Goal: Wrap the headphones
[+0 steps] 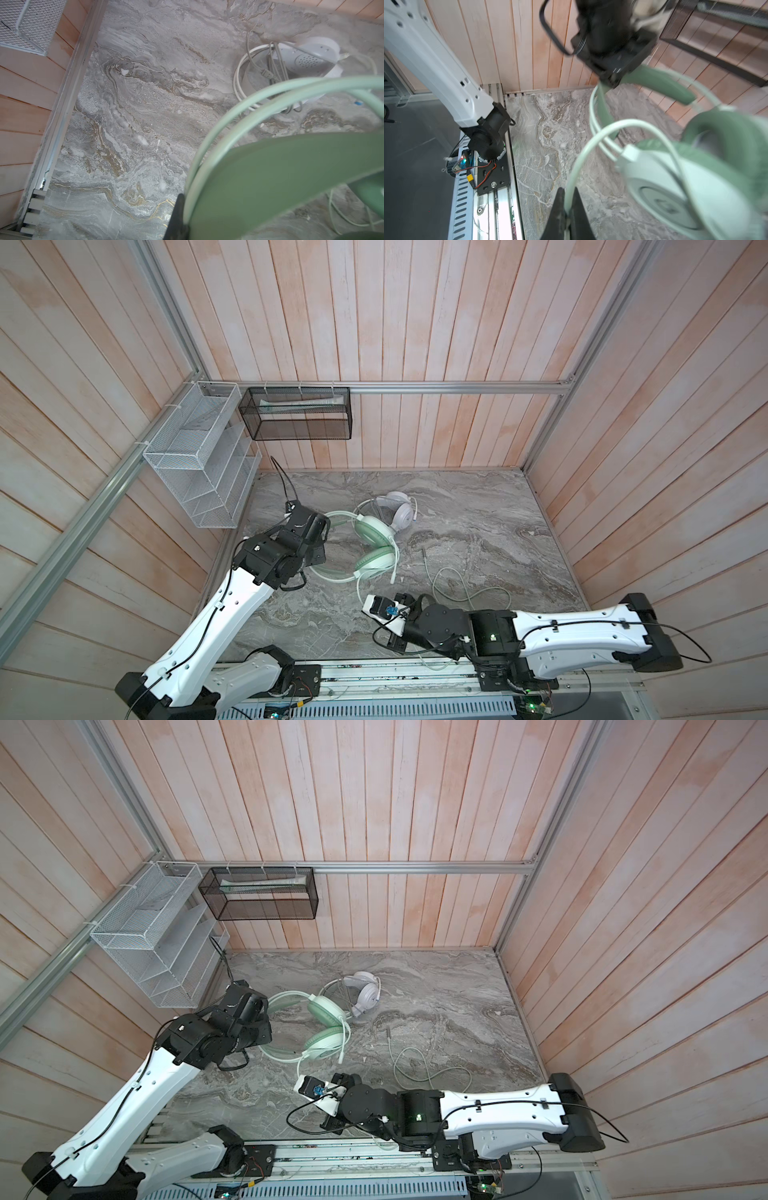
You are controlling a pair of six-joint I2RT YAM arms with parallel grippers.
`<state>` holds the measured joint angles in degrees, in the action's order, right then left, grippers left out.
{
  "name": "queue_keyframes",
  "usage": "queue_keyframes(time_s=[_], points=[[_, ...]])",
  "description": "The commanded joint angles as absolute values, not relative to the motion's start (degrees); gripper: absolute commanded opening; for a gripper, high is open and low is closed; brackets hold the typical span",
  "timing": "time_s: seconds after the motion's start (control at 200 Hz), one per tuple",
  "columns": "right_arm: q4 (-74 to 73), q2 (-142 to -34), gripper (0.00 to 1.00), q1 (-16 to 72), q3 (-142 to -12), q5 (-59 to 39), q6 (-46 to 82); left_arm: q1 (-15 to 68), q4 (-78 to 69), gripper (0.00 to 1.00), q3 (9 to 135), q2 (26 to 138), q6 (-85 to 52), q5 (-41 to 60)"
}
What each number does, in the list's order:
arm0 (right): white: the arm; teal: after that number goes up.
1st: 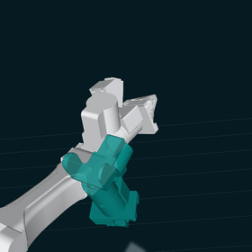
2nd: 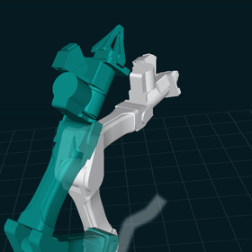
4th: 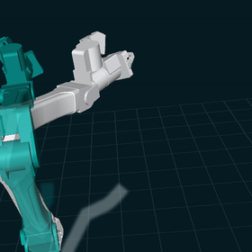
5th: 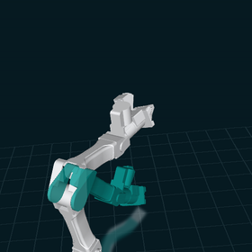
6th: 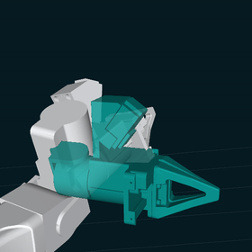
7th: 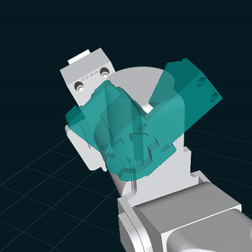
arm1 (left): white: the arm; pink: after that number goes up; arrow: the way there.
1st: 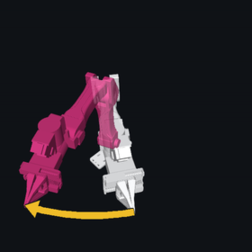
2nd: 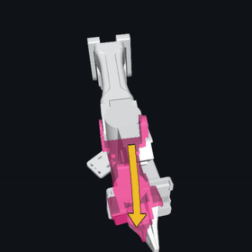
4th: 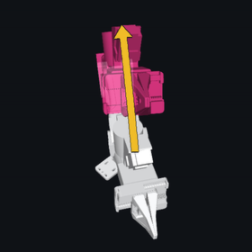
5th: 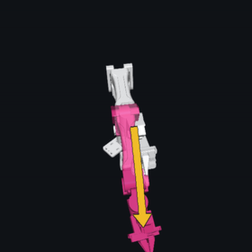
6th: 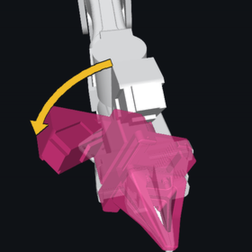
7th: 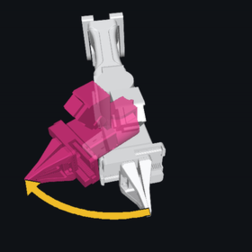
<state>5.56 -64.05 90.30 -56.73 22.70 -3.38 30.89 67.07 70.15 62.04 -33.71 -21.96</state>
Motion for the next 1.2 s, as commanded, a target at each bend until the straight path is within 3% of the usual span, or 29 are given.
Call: queue_keyframes(time_s=[0.0,0.21,0.53,0.855,1.19], points=[[19.47,-58.88,0.00,90.07,-64.46,26.09,-8.12,31.84,60.72,0.00,66.87,58.34,-30.28,-24.25],[30.22,-57.48,0.00,84.88,-74.15,24.58,-11.59,39.28,53.21,0.00,60.61,52.79,-22.77,-24.28],[36.79,-59.82,0.00,70.59,-79.38,12.78,-16.80,45.72,45.09,0.00,57.29,44.34,-10.92,-19.23],[32.01,-64.26,0.00,66.78,-78.46,17.27,-18.46,51.15,44.59,0.00,56.26,41.91,-8.57,-18.29],[26.70,-64.84,0.00,63.22,-73.26,11.87,-15.33,51.39,44.47,0.00,57.88,41.13,-11.40,-18.18]])
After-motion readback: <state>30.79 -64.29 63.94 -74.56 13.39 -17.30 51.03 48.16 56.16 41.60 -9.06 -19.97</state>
